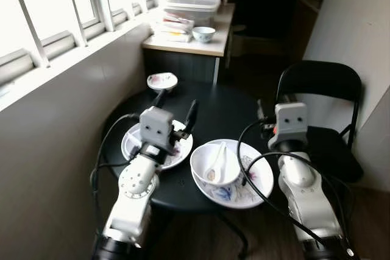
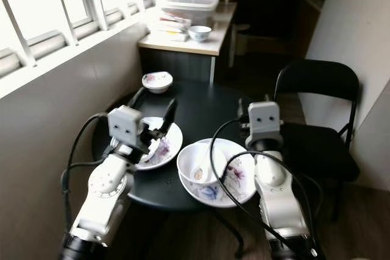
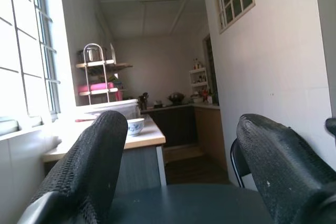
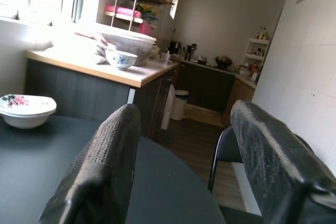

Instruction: Kitchen organization

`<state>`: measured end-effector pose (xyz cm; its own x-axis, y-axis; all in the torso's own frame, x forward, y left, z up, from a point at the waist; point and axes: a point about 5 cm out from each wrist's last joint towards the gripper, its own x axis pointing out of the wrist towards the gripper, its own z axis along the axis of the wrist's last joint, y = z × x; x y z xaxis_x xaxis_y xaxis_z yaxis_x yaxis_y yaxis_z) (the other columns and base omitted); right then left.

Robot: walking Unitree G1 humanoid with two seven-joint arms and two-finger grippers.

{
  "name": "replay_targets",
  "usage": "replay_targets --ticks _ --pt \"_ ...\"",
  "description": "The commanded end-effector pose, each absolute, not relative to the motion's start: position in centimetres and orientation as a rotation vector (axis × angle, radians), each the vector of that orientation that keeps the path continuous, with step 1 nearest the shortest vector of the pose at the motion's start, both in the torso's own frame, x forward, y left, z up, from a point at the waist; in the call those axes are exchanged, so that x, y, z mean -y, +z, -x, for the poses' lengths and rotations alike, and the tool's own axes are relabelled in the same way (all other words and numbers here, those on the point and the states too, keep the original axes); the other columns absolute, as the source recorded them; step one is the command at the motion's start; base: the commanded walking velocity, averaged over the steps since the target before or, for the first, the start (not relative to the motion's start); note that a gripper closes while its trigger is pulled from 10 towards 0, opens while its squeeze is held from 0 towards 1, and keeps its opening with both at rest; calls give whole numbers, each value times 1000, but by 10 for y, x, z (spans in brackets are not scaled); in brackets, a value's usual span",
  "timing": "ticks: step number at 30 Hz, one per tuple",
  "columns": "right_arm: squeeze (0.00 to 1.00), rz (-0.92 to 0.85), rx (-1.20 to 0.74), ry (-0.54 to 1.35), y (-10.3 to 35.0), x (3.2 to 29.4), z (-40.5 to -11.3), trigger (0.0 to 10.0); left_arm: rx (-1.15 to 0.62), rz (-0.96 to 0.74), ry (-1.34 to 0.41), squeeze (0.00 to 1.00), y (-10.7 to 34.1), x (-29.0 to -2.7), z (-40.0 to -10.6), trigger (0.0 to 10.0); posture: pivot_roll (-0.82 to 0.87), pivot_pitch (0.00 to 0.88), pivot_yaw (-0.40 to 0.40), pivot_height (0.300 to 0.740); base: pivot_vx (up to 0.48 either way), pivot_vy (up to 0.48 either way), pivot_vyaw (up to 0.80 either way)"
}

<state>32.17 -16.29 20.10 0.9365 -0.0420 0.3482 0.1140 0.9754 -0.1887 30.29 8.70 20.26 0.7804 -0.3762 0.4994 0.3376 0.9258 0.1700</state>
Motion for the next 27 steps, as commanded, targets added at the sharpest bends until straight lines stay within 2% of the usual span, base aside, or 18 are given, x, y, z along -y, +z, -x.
replay_targets --ticks 1,10,17,27 --pt "0 207 378 -53 207 153 -322 10000 547 -87 -362 0 202 -96 -304 10000 -5 0 -26 740 0 0 0" --pt "0 161 336 -32 200 150 -320 10000 550 -78 -355 0 201 -96 -303 10000 -11 0 -27 740 0 0 0" --pt "0 22 209 -44 184 154 -324 10000 550 -79 -357 0 201 -96 -303 10000 -12 0 -28 740 0 0 0" --pt "0 -109 -15 53 155 161 -339 10000 548 -80 -366 0 200 -95 -303 10000 -3 0 -34 740 0 0 0"
